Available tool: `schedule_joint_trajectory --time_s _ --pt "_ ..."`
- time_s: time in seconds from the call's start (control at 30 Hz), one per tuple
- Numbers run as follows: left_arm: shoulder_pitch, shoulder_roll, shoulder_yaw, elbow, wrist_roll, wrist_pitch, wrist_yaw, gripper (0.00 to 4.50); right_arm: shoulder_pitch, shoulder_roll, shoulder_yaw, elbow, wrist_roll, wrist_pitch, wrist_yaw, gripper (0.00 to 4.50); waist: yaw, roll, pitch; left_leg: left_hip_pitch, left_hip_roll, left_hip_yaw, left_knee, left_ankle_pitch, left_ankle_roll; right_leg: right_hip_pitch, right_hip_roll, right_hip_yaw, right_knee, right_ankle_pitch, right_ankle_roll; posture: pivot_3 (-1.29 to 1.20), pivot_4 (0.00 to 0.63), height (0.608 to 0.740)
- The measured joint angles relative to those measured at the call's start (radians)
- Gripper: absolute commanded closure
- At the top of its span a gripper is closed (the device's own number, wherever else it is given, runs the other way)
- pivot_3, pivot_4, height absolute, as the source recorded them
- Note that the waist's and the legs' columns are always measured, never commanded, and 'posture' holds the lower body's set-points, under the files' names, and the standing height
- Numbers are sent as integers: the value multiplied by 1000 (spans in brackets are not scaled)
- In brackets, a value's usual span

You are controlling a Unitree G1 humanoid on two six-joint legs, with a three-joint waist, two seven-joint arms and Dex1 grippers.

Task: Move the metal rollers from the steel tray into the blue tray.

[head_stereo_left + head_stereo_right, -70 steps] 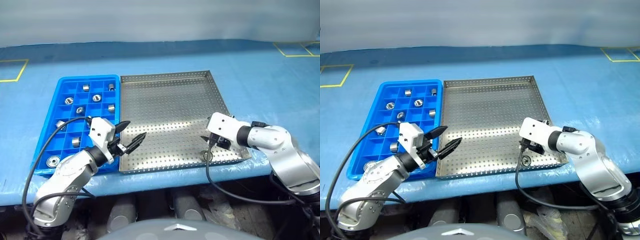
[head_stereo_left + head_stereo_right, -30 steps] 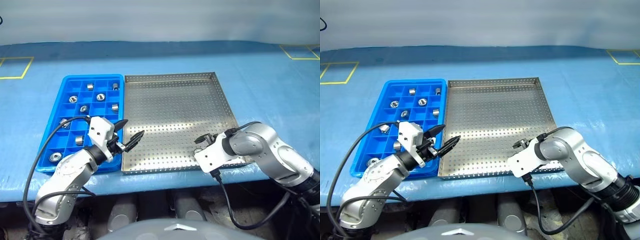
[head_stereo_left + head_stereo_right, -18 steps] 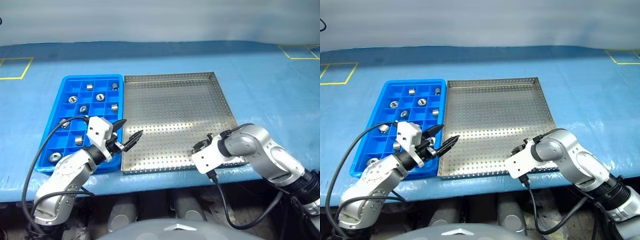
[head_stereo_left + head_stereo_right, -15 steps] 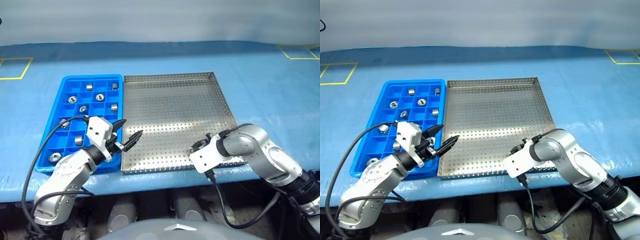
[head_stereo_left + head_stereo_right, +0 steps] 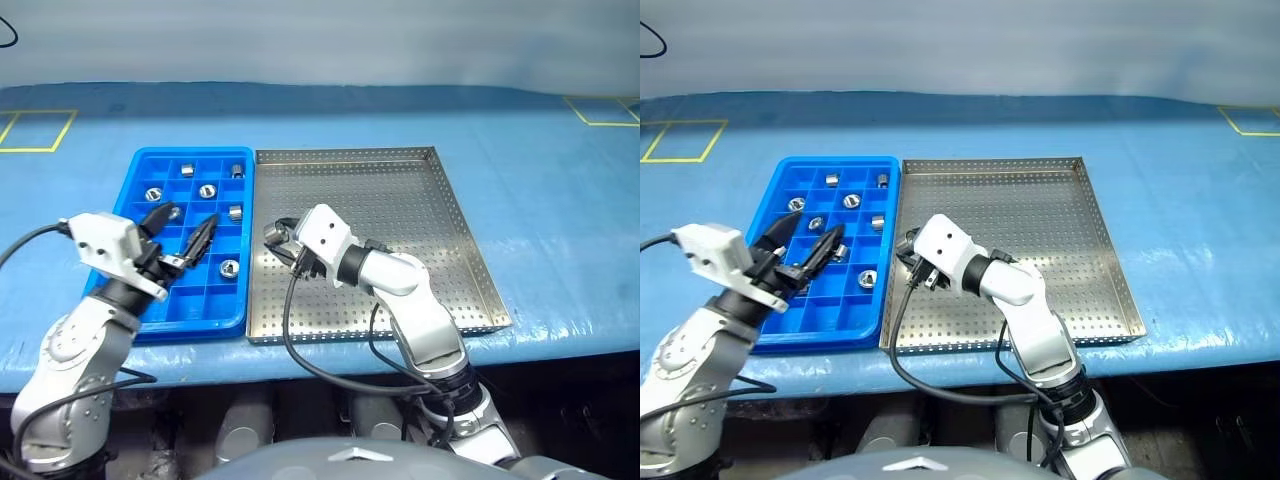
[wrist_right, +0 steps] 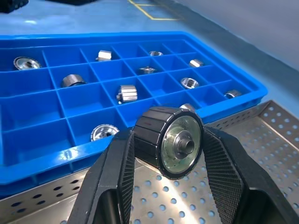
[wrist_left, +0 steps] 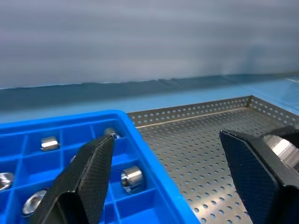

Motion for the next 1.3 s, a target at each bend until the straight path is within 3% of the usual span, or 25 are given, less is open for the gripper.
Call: schedule_joint_trajectory --time_s 0.2,0.37,0.6,1.3 --pt "141 38 212 -27 -46 -16 -11 554 -53 7 90 101 78 32 35 2668 5 0 0 1 2 -2 -6 2 -4 -2 2 -3 1 -4 -6 90 150 740" --pt "224 27 260 -77 -63 -24 -10 554 -134 42 212 126 135 18 86 2668 28 -1 0 1 2 -6 -6 3 -5 0 2 -6 1 -4 -7 127 150 740" --pt "329 -27 206 -116 -48 -41 -2 554 -218 76 307 225 146 -53 89 2668 49 -4 -2 1 2 -7 -6 4 -6 0 2 -7 1 -4 -7 177 150 740" --pt "545 -135 90 -180 31 -107 6 554 -321 167 271 567 146 -218 16 2668 81 -5 -3 0 3 -8 -8 4 -7 -1 3 -9 0 -9 -5 281 150 740"
